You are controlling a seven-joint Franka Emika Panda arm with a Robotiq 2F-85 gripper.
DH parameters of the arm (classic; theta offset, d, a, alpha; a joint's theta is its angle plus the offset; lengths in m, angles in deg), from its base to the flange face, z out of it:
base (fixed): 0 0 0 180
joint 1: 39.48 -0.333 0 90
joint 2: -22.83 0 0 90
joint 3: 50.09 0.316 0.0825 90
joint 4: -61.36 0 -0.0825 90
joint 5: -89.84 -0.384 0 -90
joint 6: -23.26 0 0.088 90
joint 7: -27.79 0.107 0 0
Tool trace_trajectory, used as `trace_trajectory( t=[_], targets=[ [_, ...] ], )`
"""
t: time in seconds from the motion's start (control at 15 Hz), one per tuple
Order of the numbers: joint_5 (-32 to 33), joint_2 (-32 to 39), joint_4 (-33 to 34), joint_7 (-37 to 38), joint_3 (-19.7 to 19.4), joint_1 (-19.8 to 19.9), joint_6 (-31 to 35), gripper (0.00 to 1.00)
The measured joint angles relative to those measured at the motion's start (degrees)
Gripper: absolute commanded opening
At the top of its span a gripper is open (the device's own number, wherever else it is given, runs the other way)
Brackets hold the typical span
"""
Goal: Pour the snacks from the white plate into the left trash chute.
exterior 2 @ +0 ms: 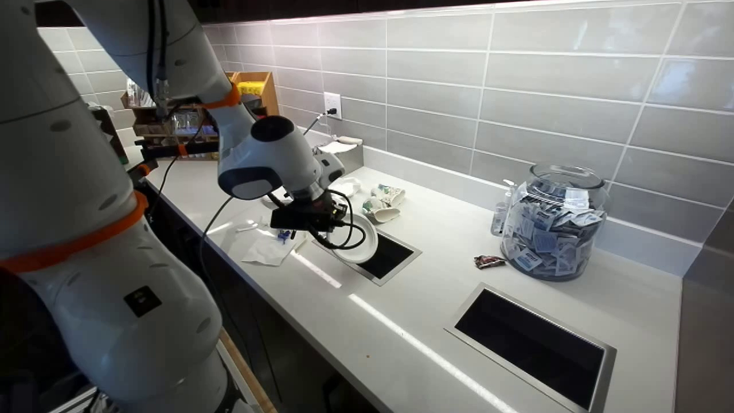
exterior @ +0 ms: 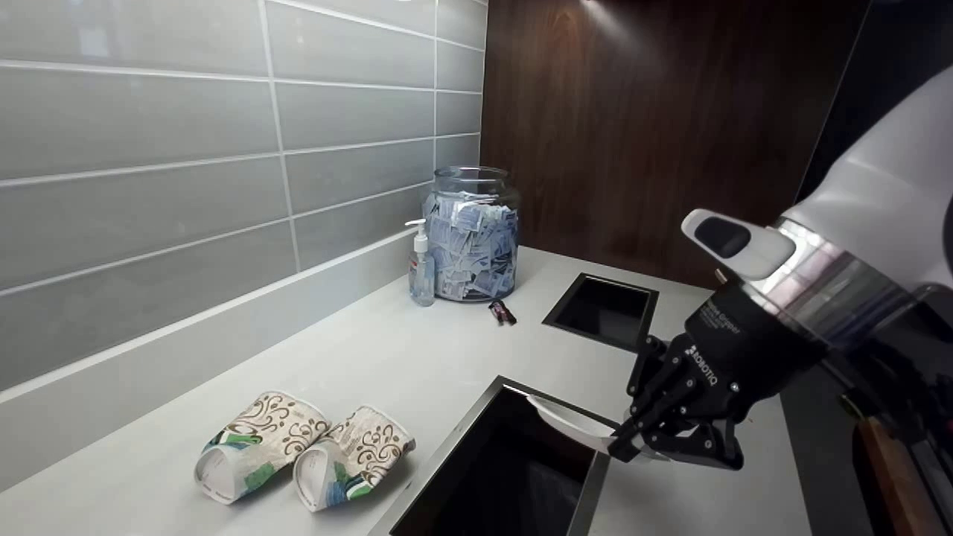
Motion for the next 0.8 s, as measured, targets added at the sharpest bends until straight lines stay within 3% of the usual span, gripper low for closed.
trace_trajectory(
  t=[0.13,0.33,0.67,0.73,0.8],
  targets=[
    [-1.63,5.61,-0.14,-0.77,1.63,1.68,7.01,0.01],
    [-12.86,12.25,-0.18,-8.63,1.63,1.23,15.42,0.01],
    [-31.32,14.42,1.93,-23.23,3.56,0.48,19.66,0.01],
    [-34.27,14.43,2.78,-26.12,4.1,0.52,20.09,0.28],
    [-36.96,14.43,3.77,-28.89,4.6,0.59,20.69,0.29]
  ],
)
